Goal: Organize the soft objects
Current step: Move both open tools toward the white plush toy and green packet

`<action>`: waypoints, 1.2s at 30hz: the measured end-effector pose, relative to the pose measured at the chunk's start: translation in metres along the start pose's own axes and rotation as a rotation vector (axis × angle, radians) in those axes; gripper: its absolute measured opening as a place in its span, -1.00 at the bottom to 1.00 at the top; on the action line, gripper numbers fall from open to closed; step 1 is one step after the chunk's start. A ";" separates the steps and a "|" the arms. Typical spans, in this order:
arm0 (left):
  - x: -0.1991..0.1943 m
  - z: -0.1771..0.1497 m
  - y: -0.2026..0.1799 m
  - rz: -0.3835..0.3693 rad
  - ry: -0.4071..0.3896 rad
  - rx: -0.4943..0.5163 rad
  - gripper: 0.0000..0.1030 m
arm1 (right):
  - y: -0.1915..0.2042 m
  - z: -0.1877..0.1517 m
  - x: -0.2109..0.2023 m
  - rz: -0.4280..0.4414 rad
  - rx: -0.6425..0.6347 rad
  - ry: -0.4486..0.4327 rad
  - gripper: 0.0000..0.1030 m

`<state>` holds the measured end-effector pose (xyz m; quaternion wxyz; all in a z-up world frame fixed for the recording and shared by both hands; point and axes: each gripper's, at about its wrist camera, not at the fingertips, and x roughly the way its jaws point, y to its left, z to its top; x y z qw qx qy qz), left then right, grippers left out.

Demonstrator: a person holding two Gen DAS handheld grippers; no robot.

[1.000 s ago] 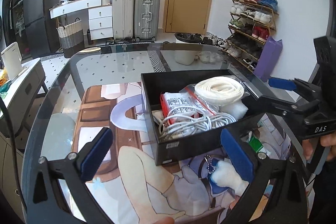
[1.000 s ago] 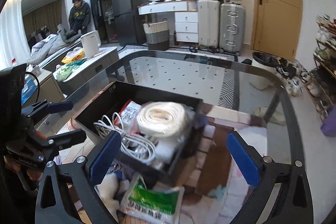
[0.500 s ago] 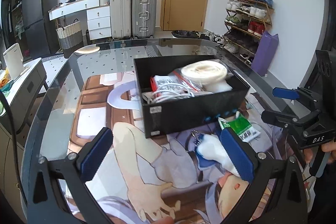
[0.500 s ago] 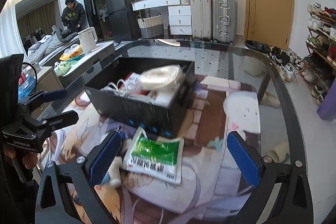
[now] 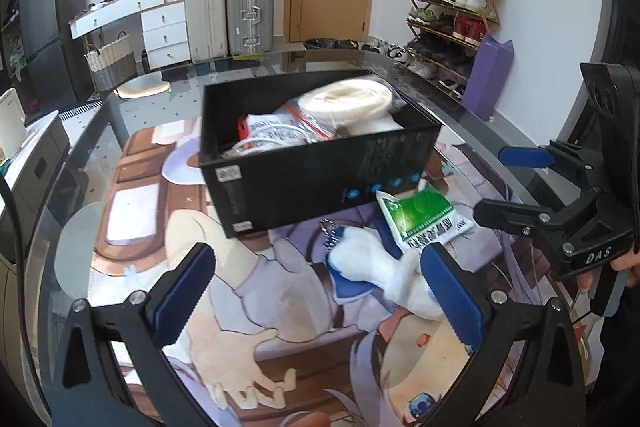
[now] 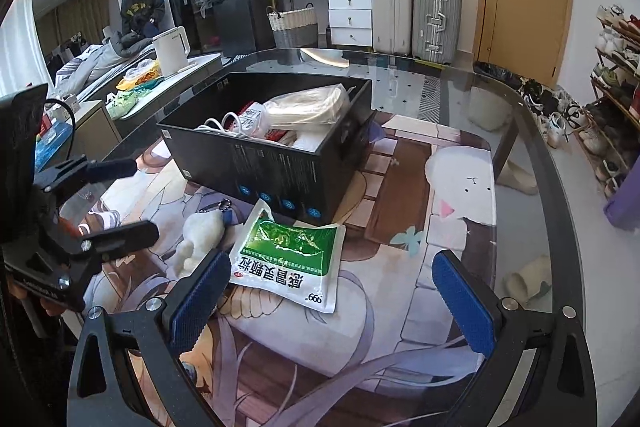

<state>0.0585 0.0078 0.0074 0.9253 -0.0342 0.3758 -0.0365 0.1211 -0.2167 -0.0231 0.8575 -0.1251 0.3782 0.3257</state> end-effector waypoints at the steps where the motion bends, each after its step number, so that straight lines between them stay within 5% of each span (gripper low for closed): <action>1: 0.001 -0.001 -0.002 -0.011 0.007 0.000 1.00 | -0.001 0.000 0.000 -0.003 0.002 -0.001 0.99; 21: 0.019 -0.012 -0.048 -0.103 0.101 0.085 1.00 | -0.018 0.000 0.000 -0.023 0.033 0.009 0.99; 36: 0.022 -0.012 -0.022 -0.027 0.143 0.092 1.00 | -0.010 -0.001 0.012 0.008 0.045 0.044 0.99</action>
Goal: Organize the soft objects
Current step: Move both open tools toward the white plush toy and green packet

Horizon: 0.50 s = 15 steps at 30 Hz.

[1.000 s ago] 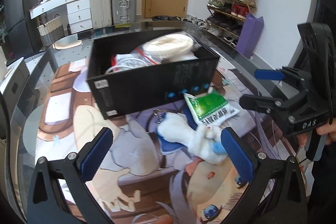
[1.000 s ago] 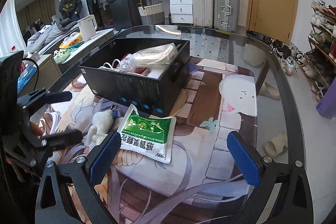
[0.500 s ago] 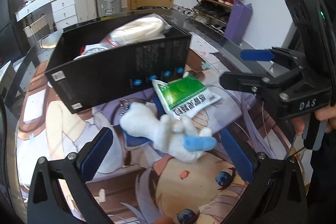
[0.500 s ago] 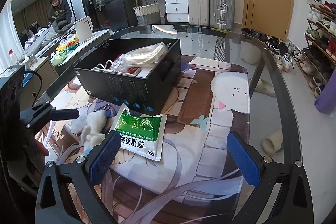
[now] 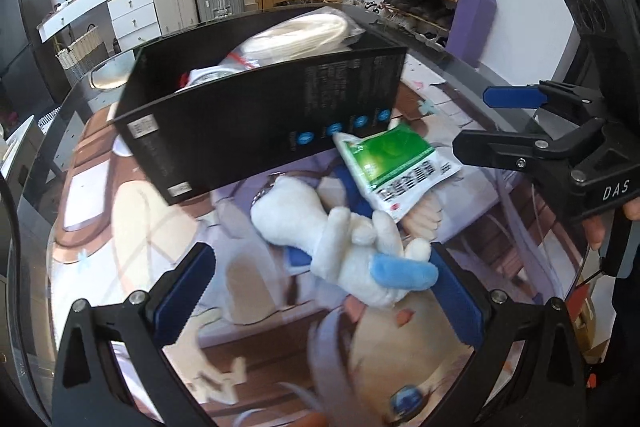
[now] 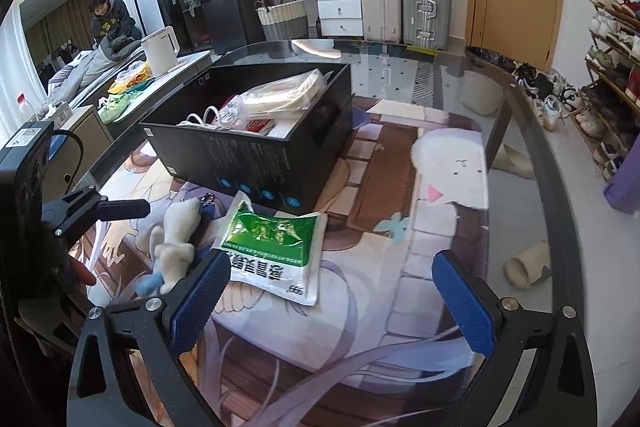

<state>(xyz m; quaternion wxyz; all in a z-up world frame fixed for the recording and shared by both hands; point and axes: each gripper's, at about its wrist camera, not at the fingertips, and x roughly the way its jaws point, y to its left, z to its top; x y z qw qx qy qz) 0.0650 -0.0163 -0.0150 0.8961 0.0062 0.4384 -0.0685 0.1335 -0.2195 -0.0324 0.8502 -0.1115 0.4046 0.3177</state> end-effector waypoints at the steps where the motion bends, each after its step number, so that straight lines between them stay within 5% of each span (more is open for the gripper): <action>1: 0.000 -0.001 0.002 0.003 0.001 -0.002 1.00 | 0.002 0.000 0.004 0.002 0.003 0.008 0.99; 15: -0.005 -0.019 0.036 0.045 0.048 -0.028 1.00 | 0.040 0.006 0.048 0.000 -0.002 0.094 0.99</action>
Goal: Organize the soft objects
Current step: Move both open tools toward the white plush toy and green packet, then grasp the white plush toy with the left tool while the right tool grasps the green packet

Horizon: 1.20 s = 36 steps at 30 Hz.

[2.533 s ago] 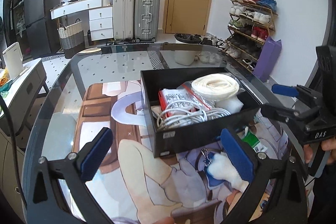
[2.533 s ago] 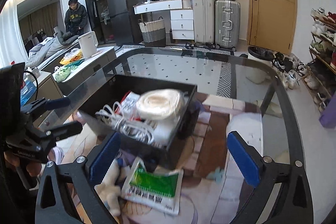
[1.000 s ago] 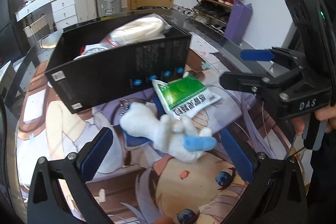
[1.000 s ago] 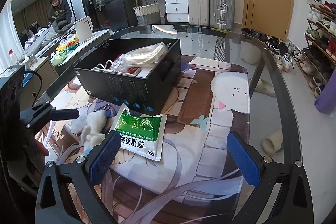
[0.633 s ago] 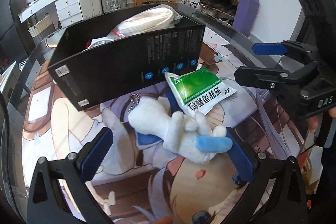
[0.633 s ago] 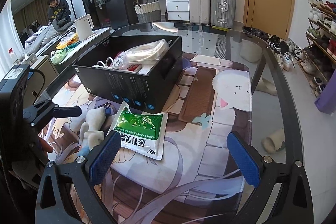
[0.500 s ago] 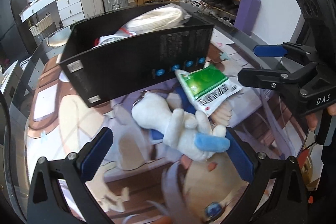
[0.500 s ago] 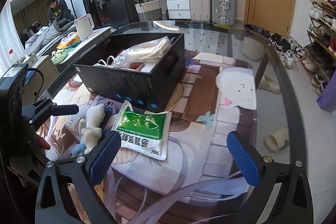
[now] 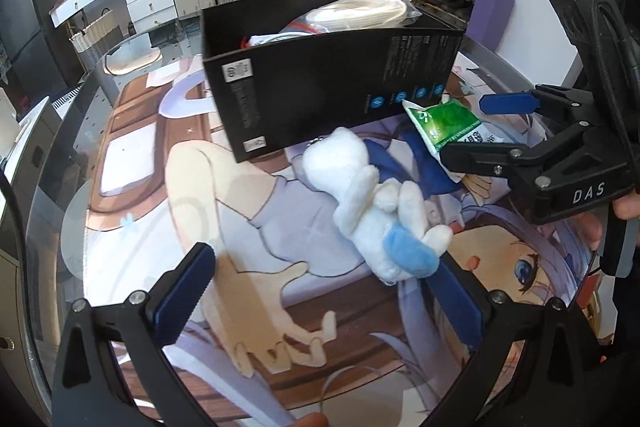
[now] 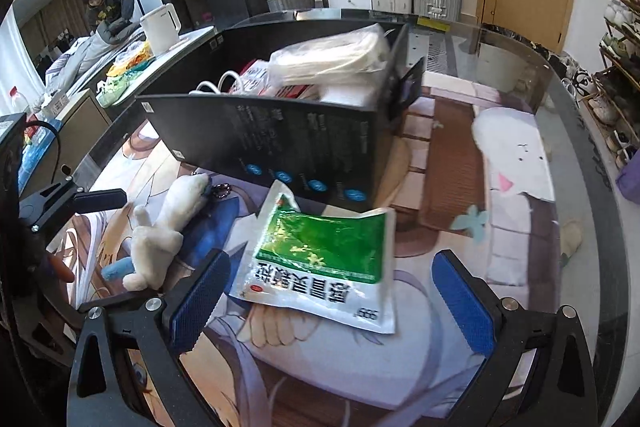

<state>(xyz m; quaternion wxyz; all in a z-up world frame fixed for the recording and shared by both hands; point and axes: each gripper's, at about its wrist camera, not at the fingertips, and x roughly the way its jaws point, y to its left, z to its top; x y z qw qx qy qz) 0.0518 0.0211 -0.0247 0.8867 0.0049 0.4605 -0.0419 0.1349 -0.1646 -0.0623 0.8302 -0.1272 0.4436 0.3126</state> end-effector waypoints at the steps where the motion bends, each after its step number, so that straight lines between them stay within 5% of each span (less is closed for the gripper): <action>1: -0.001 0.000 0.002 0.007 -0.001 -0.002 1.00 | 0.001 0.001 0.003 -0.006 0.001 0.005 0.99; 9: 0.002 0.001 0.011 0.041 0.019 -0.011 1.00 | 0.010 0.004 0.013 -0.046 -0.006 0.017 0.99; 22: 0.001 0.004 0.004 -0.030 -0.016 -0.043 1.00 | 0.017 0.002 0.017 -0.075 -0.029 0.020 0.98; 36: 0.010 0.008 0.009 0.052 -0.014 -0.065 1.00 | 0.003 0.003 0.018 -0.109 -0.002 0.014 0.99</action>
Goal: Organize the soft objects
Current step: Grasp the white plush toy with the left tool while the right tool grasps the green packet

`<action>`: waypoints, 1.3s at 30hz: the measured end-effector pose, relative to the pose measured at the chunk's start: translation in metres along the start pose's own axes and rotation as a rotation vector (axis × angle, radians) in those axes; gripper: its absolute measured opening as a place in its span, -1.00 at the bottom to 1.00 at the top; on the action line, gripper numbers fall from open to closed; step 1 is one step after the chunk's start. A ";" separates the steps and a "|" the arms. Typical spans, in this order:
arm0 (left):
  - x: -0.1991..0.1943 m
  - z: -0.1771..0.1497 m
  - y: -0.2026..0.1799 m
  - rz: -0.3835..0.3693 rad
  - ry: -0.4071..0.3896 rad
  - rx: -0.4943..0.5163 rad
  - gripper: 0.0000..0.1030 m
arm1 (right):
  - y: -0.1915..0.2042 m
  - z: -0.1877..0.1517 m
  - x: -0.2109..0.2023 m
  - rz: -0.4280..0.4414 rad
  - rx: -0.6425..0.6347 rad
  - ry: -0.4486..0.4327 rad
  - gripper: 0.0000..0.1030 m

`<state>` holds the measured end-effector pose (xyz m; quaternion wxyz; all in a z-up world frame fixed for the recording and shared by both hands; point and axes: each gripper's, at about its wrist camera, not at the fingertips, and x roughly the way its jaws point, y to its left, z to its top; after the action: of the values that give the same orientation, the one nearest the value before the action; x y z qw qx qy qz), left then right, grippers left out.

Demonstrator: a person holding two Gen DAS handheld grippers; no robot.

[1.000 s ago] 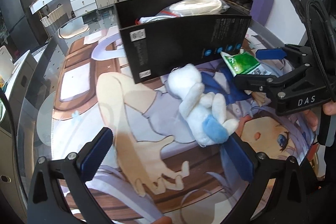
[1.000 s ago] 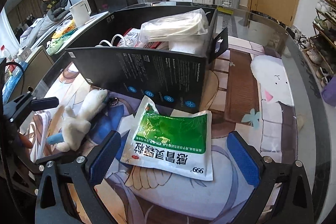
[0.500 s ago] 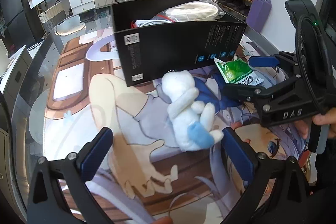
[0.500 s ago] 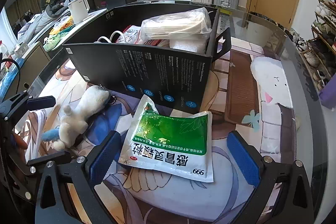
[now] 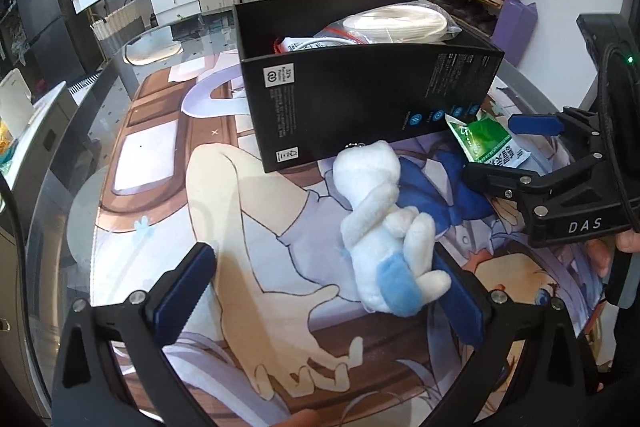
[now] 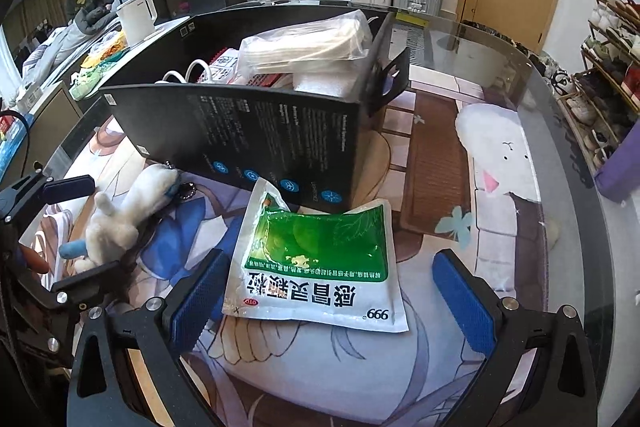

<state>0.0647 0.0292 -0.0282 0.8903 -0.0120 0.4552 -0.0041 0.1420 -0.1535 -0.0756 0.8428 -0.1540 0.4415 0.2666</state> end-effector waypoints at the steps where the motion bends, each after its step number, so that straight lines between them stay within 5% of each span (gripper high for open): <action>1: 0.001 0.001 -0.001 -0.001 0.002 0.005 0.99 | 0.001 0.000 0.000 -0.002 0.001 -0.002 0.99; 6: 0.002 0.002 -0.006 -0.010 -0.006 0.023 0.89 | 0.003 -0.001 -0.001 -0.001 0.001 -0.011 0.96; 8: 0.001 0.003 -0.007 -0.009 -0.018 0.027 0.78 | 0.005 0.000 -0.004 0.001 0.000 -0.023 0.73; 11: -0.001 0.003 -0.008 -0.018 -0.035 0.035 0.48 | 0.002 0.001 -0.005 0.006 -0.004 -0.028 0.52; 19: -0.007 0.000 -0.012 -0.047 -0.065 0.075 -0.36 | -0.001 -0.006 -0.011 0.018 -0.019 -0.036 0.44; 39: -0.033 0.002 -0.005 -0.117 -0.131 0.042 -0.42 | -0.002 -0.019 -0.028 0.064 -0.050 -0.056 0.16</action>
<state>0.0467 0.0247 -0.0001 0.9164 -0.0204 0.3945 -0.0649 0.1180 -0.1733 -0.0633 0.8418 -0.1530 0.4156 0.3087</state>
